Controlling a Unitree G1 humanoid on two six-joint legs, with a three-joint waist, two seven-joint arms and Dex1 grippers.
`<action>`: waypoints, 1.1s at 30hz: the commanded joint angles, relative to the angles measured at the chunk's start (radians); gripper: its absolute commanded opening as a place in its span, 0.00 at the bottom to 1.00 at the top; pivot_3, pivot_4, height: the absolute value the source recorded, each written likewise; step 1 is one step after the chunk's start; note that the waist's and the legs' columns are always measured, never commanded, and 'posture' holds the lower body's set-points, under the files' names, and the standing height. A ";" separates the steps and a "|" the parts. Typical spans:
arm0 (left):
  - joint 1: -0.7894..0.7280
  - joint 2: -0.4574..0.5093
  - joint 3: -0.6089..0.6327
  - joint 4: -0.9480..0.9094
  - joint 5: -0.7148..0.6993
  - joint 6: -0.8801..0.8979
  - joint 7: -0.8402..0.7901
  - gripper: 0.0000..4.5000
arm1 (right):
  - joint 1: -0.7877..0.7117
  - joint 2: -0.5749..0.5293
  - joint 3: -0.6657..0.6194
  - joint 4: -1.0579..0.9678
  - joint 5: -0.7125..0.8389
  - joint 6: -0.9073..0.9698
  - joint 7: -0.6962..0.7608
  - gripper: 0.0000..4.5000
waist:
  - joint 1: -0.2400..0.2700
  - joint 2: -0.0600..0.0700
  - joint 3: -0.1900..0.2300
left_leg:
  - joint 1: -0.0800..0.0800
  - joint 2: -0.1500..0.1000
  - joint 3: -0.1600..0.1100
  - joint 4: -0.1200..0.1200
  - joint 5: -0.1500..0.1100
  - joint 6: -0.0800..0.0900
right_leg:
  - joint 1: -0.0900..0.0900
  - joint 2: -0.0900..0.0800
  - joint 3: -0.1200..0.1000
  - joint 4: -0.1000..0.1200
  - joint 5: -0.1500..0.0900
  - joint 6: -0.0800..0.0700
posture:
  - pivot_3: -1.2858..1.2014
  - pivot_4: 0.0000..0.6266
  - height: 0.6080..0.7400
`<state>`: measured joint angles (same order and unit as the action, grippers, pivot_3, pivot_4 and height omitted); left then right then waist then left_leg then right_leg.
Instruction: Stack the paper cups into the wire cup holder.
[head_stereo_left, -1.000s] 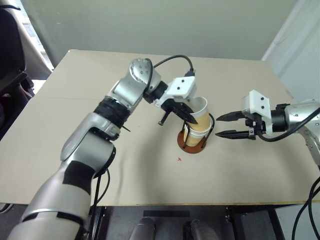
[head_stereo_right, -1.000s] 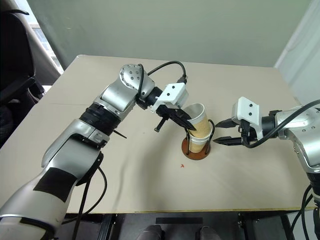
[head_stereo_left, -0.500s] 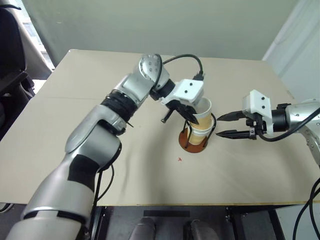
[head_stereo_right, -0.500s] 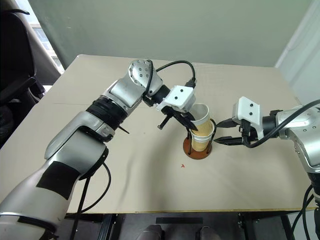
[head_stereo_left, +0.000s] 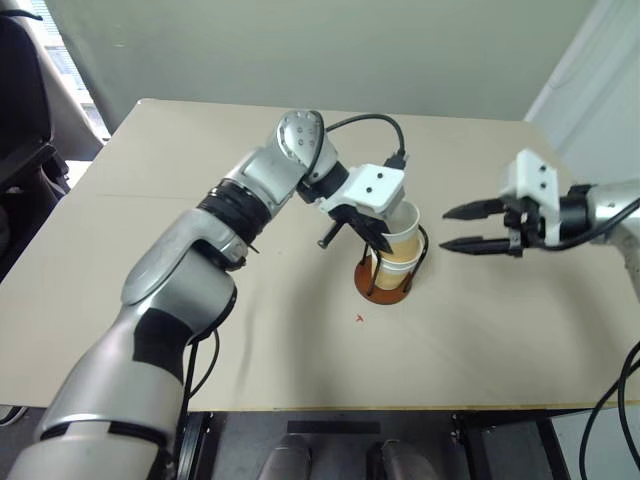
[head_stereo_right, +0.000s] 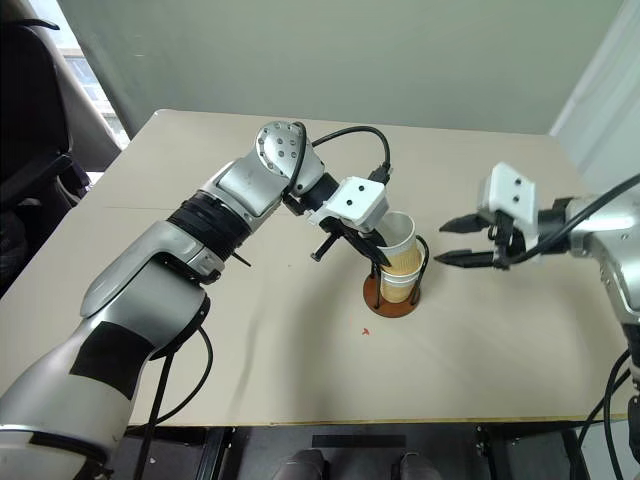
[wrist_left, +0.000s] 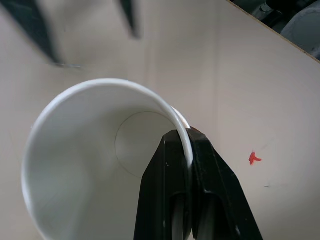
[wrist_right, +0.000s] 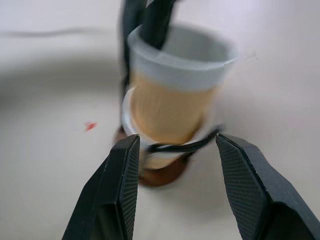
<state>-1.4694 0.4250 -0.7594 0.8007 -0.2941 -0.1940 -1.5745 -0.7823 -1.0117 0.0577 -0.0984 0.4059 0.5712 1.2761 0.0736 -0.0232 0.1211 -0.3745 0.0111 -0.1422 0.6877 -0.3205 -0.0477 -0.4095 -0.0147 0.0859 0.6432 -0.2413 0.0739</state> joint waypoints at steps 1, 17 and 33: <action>-0.025 0.004 0.001 -0.023 -0.013 -0.002 -0.040 0.10 | -0.037 -0.028 -0.022 0.026 -0.016 -0.021 0.023 0.53 | 0.002 0.000 0.000 | 0.000 0.000 0.000 0.000 0.000 0.000 | 0.000 0.000 0.000 0.000 0.000 0.000 | 0.52 0.24 1.00; 0.004 0.006 0.052 -0.091 0.001 0.043 -0.040 0.99 | -0.024 -0.019 -0.023 -0.008 -0.016 -0.001 0.018 0.53 | 0.007 0.000 0.000 | -0.004 -0.001 0.000 0.004 0.000 0.000 | -0.002 0.000 -0.001 0.001 0.000 0.000 | 0.52 0.24 1.00; 0.291 0.136 0.557 -0.239 -0.084 0.398 0.120 0.99 | 0.054 0.024 -0.052 0.028 -0.028 0.008 -0.085 0.53 | 0.007 0.003 -0.002 | -0.004 0.000 0.000 0.007 0.000 0.000 | -0.003 0.001 -0.002 0.002 0.001 0.001 | 0.52 0.24 1.00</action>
<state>-1.1864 0.5428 -0.2759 0.6343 -0.3465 0.1557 -1.5040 -0.7166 -0.9840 0.0533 -0.0840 0.3877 0.5953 1.2150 0.0810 -0.0202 0.1194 -0.3787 0.0107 -0.1428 0.6956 -0.3206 -0.0475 -0.4123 -0.0144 0.0840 0.6452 -0.2407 0.0749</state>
